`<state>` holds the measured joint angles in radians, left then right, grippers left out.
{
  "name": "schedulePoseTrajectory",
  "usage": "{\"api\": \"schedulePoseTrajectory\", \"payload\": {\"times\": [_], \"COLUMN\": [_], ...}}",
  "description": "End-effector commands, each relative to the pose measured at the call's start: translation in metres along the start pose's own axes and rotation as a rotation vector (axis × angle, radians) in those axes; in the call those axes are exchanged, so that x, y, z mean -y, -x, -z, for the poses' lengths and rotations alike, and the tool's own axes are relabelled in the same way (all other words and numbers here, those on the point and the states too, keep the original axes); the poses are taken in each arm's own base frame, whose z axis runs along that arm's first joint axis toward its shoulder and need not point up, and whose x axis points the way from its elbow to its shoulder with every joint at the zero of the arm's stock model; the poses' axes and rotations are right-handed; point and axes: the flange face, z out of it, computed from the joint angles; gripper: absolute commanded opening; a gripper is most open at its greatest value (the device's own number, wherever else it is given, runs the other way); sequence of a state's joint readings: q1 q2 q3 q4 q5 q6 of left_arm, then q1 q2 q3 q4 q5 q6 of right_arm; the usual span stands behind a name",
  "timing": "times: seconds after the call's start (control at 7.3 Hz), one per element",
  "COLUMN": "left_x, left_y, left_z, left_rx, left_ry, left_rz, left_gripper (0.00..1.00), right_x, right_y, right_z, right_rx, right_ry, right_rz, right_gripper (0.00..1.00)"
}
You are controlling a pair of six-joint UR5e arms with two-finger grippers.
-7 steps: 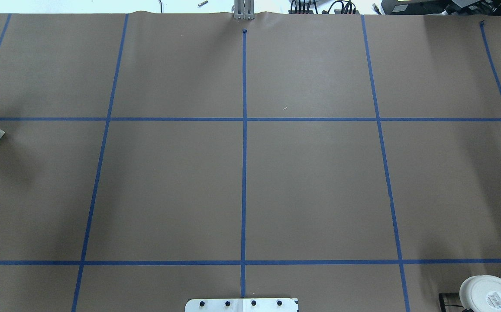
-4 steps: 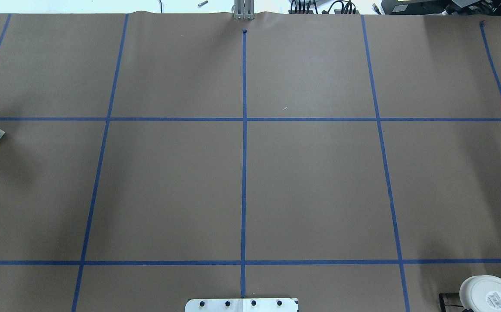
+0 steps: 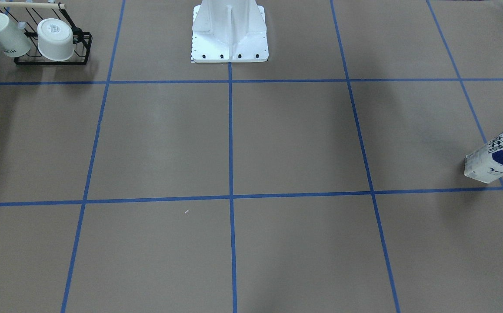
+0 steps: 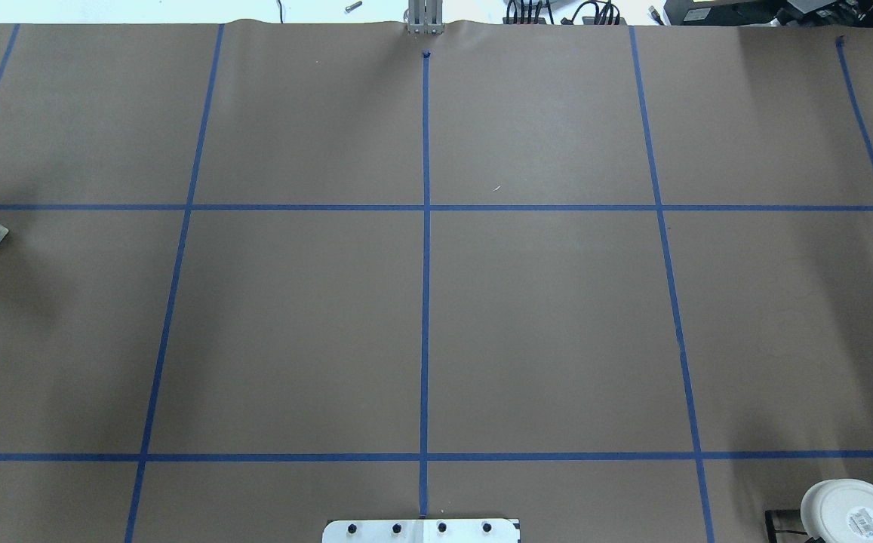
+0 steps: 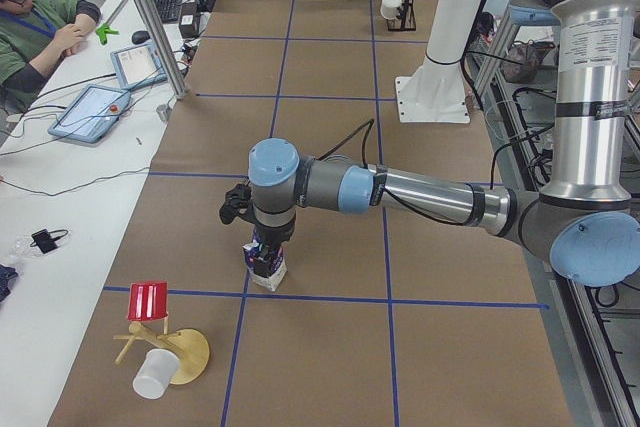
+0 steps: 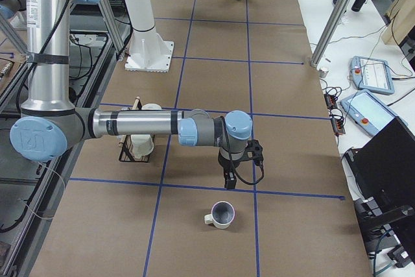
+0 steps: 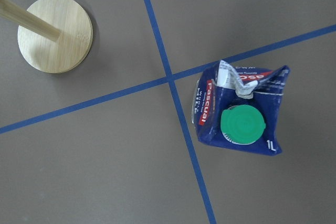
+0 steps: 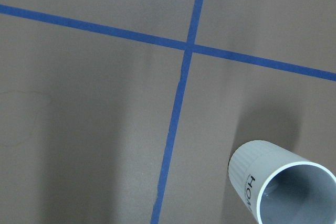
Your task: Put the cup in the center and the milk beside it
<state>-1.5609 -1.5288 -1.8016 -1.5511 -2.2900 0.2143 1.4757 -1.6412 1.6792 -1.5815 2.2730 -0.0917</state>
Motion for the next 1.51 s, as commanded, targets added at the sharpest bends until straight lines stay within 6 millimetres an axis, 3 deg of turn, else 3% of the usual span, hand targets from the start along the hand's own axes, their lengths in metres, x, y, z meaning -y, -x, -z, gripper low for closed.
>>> {"api": "schedulePoseTrajectory", "payload": {"times": [0.0,0.27,0.41,0.55,0.68,0.96,1.37], "left_x": [0.004,0.014,0.015,0.012,0.012,0.014,0.017], "left_y": [-0.002,-0.006,-0.008,-0.006,-0.006,-0.007,-0.011], "left_z": [0.005,0.011,0.013,0.011,0.012,0.012,0.017], "left_rx": [0.020,0.030,0.038,0.040,0.040,0.039,0.041], "left_ry": [-0.071,-0.119,-0.154,-0.162,-0.164,-0.166,-0.176], "left_rz": [-0.059,-0.102,-0.133,-0.140,-0.139,-0.142,-0.151], "left_gripper": [0.99,0.99,0.99,0.99,0.99,0.99,0.99], "right_x": [0.003,0.015,0.026,0.027,0.027,0.007,-0.021], "right_y": [0.002,0.011,0.015,0.015,0.015,-0.028,-0.044], "right_z": [0.003,0.014,0.027,0.028,0.015,-0.044,-0.063], "right_rx": [-0.002,-0.012,-0.072,-0.089,-0.086,-0.085,-0.094], "right_ry": [-0.008,-0.126,-0.251,-0.264,-0.239,-0.130,-0.085], "right_rz": [0.003,0.102,0.200,0.207,0.210,0.143,0.105], "right_gripper": [1.00,1.00,1.00,1.00,1.00,1.00,1.00]}}
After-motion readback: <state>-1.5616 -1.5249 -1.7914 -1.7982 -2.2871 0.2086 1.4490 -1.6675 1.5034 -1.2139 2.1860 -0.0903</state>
